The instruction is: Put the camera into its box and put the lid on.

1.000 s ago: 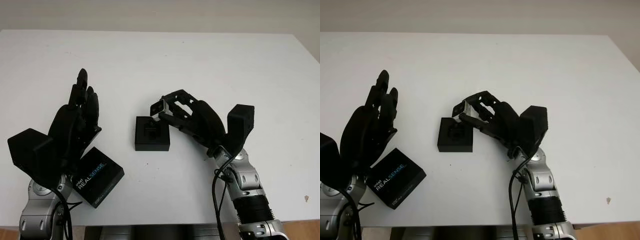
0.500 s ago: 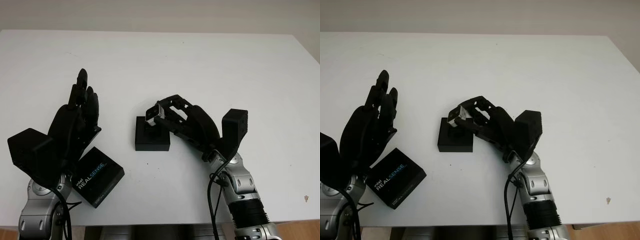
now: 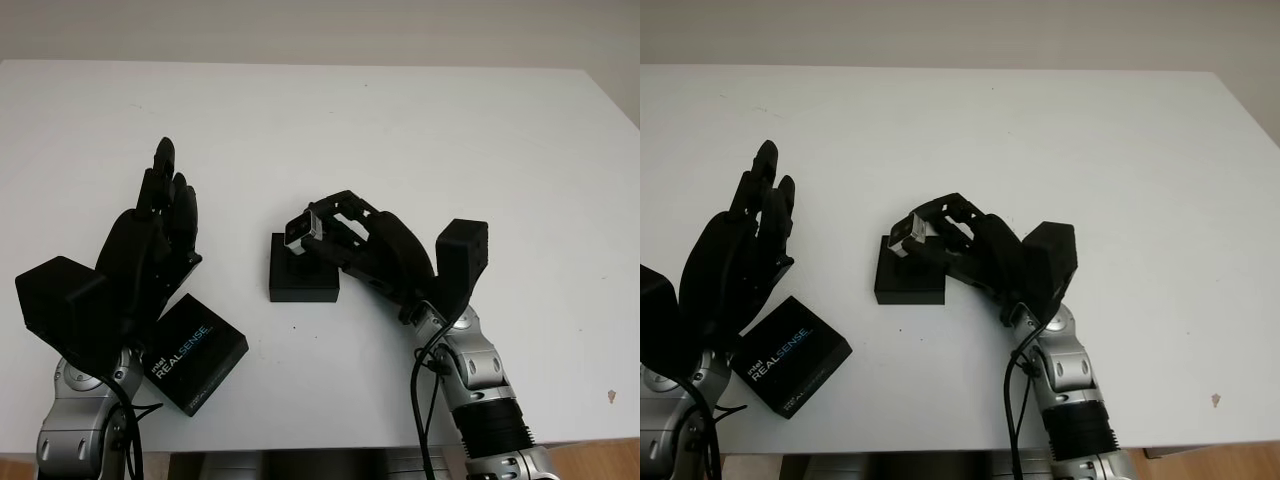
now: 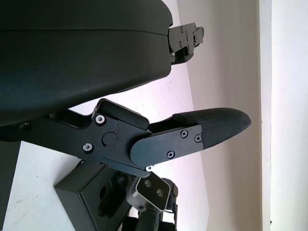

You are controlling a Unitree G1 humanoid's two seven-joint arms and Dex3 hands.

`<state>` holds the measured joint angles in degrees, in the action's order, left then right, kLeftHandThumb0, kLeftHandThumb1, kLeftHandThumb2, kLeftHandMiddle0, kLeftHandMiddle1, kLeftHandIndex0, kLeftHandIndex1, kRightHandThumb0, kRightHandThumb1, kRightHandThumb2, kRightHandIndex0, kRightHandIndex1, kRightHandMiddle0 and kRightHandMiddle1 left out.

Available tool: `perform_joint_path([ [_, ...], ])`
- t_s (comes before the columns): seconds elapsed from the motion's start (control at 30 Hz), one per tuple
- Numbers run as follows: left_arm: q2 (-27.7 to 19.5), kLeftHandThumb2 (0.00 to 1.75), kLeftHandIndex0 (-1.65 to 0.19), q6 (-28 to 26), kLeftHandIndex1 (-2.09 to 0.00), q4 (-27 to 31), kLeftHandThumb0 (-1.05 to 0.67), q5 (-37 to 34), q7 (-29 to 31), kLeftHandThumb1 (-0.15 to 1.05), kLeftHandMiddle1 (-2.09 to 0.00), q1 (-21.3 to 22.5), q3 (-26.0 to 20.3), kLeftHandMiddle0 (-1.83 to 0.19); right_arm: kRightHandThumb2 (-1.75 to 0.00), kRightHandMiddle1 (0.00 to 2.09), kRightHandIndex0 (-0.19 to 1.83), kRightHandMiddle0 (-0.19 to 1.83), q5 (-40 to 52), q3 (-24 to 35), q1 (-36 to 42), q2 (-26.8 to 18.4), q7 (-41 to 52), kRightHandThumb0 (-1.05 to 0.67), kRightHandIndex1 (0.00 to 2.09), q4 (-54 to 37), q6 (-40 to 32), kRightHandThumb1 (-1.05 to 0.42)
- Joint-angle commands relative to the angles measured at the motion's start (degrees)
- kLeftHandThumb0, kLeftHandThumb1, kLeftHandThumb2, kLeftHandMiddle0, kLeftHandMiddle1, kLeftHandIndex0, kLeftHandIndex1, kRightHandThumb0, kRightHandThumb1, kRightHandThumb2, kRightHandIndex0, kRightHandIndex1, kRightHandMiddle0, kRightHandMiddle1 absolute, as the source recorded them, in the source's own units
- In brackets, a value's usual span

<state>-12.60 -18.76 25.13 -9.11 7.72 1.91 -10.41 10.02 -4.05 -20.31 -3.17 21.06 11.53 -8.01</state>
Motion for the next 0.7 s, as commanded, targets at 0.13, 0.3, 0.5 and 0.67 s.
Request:
perform_joint_path([
  [0.13,-0.1,0.68,0.19,0.6,-0.03,0.8,-0.79,0.0,0.0,1.05,-0.05,-0.4,-0.2,0.19,-0.05,1.72,0.18,0.24,-1.6,-1.0,0.4,0.2,0.4,-0.43,0.05,1.9,2.9,-1.02],
  [0.3,-0.2,0.68,0.19,0.5,-0.03,1.0,-0.79,0.0,-0.1,1.05,-0.04,-0.5,-0.2,0.19,-0.05,1.72,0.18,0.23,-2.7,-1.2,0.4,0.2,0.7,-0.42,0.05,3.3,4.5,-1.01],
  [0.5,-0.1,0.68,0.19,0.7,-0.03,0.6,-0.79,0.1,-0.1,1.05,-0.04,-0.4,0.0,0.19,-0.05,1.72,0.2,0.23,-4.1,-1.7,0.5,0.2,0.5,-0.42,0.06,4.4,6.1,-1.01],
  [0.67,-0.1,0.68,0.19,0.7,-0.03,0.5,-0.79,0.1,-0.1,1.05,-0.04,-0.4,0.0,0.19,-0.05,1.72,0.2,0.24,-4.6,-1.9,0.3,0.4,0.8,-0.42,0.06,5.5,7.3,-1.01],
])
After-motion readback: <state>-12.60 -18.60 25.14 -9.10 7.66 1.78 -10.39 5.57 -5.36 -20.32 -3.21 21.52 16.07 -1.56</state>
